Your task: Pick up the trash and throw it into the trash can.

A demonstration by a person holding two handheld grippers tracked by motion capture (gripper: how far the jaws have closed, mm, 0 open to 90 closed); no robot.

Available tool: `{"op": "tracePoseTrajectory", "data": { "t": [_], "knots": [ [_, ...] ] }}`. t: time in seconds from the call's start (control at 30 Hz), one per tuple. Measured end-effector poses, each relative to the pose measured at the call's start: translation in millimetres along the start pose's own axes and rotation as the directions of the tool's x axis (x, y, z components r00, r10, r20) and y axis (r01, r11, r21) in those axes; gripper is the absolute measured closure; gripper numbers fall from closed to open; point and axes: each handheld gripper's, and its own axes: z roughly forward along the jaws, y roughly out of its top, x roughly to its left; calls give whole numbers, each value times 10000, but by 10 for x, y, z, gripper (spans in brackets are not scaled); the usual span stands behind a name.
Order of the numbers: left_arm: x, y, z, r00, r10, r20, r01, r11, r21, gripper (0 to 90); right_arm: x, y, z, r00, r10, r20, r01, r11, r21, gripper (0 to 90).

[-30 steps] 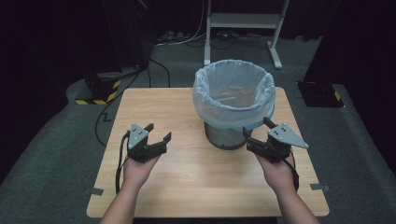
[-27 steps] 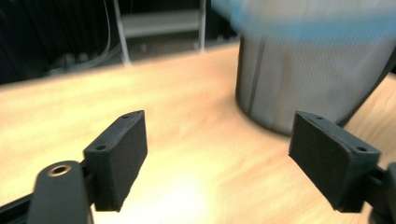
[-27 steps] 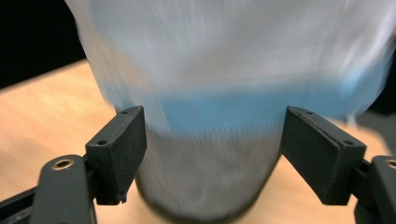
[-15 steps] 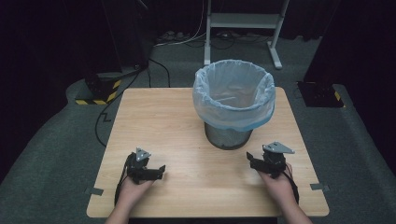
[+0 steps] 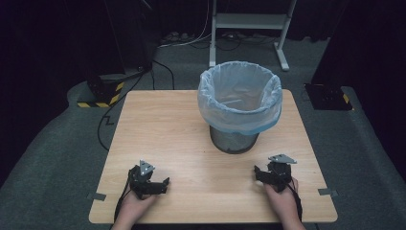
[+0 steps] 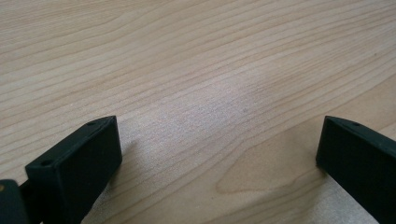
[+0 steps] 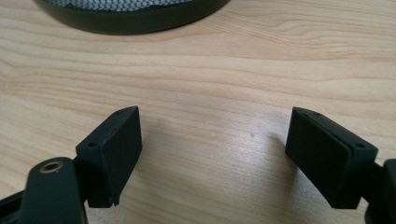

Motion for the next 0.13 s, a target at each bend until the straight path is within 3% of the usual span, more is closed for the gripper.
{"op": "tracePoseTrajectory", "data": {
  "t": [0.13],
  "knots": [
    [-6,-3,-6,10000,17,-59,-18,10000,-14,9,13,-3,-4,10000,-38,29,38,10000,-42,192]
  ]
}}
